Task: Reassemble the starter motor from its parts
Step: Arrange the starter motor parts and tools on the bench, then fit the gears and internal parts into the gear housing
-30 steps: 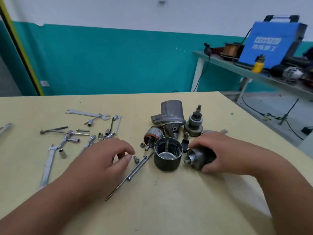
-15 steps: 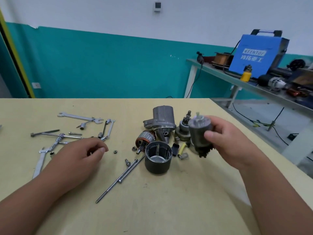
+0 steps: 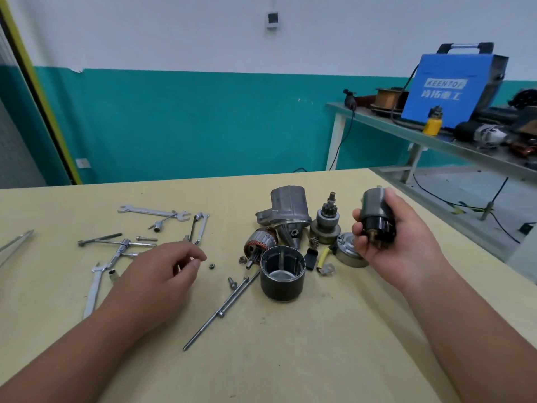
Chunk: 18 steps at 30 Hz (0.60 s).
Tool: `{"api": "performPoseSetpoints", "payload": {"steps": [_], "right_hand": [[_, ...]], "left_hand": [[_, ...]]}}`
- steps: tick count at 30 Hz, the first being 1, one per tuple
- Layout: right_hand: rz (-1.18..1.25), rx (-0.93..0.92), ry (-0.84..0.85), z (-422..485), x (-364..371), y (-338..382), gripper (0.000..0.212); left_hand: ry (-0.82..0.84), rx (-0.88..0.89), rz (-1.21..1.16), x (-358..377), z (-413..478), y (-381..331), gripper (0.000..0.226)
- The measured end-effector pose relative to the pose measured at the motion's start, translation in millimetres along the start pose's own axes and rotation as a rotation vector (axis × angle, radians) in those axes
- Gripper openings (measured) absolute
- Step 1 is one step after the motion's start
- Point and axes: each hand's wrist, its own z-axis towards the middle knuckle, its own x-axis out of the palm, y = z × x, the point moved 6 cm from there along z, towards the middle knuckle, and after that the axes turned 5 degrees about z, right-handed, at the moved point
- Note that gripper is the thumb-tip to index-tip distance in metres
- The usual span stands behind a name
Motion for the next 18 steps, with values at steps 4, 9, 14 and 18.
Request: {"api": "performPoseSetpoints", "payload": {"steps": [4, 9, 14, 18], "right_hand": [[0.125, -0.076, -0.075, 1, -7, 3, 0.046], [0.136, -0.109, -0.063, 2, -6, 1, 0.034], [0.109, -0.096, -0.059, 4, -5, -4, 0.025], [0.052, -0.06, -0.062, 8, -5, -3, 0.025]], "left_hand": [[0.004, 0.082, 0.005, 6, 7, -27, 0.027], [0.065, 0.096, -0.097, 26, 76, -100, 0.031], [0.35, -0.019, 0.099, 67, 135, -148, 0.102], [0.358, 0.284, 0.499, 100, 140, -163, 0.106]]}}
